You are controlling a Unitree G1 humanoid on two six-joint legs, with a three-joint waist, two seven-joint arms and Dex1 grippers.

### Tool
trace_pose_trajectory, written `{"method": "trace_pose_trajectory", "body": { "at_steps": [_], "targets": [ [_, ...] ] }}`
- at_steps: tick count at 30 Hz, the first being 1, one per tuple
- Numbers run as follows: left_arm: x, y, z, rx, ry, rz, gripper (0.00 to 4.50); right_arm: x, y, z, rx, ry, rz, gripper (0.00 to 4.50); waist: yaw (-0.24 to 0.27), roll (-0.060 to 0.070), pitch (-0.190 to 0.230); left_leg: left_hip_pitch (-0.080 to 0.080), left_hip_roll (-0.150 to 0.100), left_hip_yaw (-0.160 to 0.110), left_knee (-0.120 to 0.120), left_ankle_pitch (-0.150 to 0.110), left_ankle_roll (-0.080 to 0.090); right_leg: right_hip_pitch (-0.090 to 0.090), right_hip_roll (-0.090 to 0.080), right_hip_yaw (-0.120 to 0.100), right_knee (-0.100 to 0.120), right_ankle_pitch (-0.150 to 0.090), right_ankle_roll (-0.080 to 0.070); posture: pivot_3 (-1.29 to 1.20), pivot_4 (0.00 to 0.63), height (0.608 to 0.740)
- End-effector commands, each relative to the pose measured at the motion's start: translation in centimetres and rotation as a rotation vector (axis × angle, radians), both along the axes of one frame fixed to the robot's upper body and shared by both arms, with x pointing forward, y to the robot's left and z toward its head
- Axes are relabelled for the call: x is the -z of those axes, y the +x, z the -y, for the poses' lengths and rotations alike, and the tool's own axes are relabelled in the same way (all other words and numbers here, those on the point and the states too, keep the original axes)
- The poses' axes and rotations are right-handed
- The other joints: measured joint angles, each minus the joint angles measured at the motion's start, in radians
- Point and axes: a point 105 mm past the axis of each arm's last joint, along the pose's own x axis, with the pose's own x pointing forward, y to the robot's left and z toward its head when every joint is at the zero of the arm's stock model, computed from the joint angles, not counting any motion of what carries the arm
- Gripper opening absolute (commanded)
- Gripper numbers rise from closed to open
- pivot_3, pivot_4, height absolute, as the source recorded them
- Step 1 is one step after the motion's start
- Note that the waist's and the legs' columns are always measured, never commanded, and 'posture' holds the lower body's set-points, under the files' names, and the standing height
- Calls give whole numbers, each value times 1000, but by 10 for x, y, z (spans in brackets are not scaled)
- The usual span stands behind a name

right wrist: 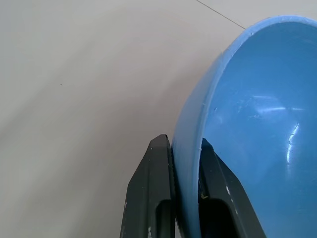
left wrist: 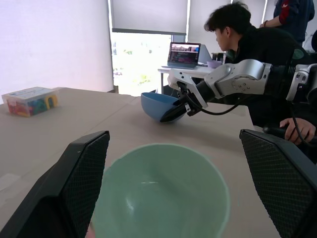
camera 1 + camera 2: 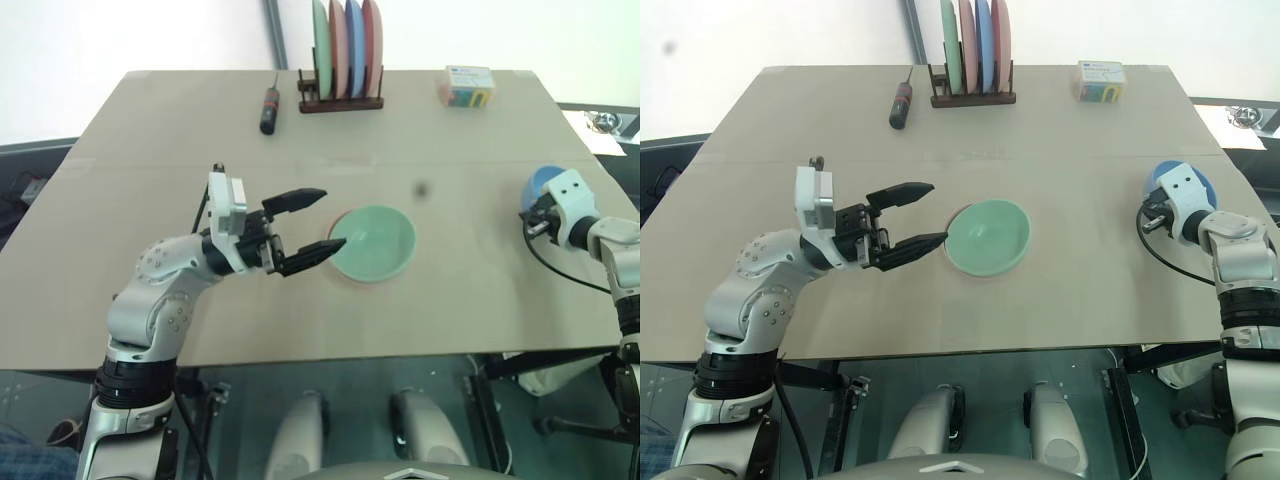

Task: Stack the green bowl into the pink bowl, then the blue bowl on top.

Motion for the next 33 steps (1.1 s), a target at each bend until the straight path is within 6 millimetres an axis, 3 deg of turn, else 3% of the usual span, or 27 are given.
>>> {"method": "trace_pose_trajectory", "body": {
  "at_steps": [1,5,9,13,19,23,28,30,31,33],
  "targets": [
    [-9,-5,-5,-27,3,56,4500,-50,-2,-38,-200,21,148,18,-1,0,0,0,0,0,0,0,0,0,0,0,0,0,0,0,150,740],
    [-2,-4,-15,-70,23,34,4500,-100,-25,-96,-458,59,221,18,-1,3,2,0,0,0,0,0,0,-1,0,0,1,0,0,0,150,740],
    [3,-6,-27,-108,30,13,4500,-128,-55,-143,-618,89,207,18,3,4,2,-1,1,-1,-1,0,0,-1,0,-1,1,0,0,0,150,740],
    [7,-9,-37,-138,41,-4,4500,-126,-87,-182,-812,58,173,18,12,3,2,-2,1,-2,-1,0,0,-1,0,-3,0,0,0,0,150,740],
    [11,-12,-51,-188,58,-21,4500,-106,-118,-219,-997,-8,99,18,8,4,2,-2,1,-2,-1,0,0,-1,0,-3,-1,0,0,0,150,740],
    [16,-15,-57,-218,61,-34,4500,-98,-125,-240,-1059,-60,107,1582,6,3,2,-2,1,-2,-1,0,0,-1,0,-3,-1,0,-1,0,150,740],
    [17,-17,-57,-225,58,-34,4500,-97,-125,-246,-1075,-75,114,3626,9,3,2,-2,1,-2,-1,0,0,-1,0,-4,-1,0,-1,0,150,740],
    [16,-17,-56,-226,57,-32,4500,-100,-117,-241,-1038,-74,130,3906,8,3,2,-2,1,-2,-1,0,0,-1,0,-4,-1,-1,-1,0,150,740],
    [16,-17,-57,-229,59,-30,4500,-104,-112,-236,-1009,-54,137,4317,7,3,2,-2,1,-2,-1,0,0,-1,0,-3,-1,0,-1,0,150,740],
    [15,-18,-59,-243,60,-32,4500,-113,-101,-219,-928,25,139,4439,7,3,2,-2,1,-2,-1,0,0,-1,0,-3,-1,0,-1,0,150,740]
  ]
}}
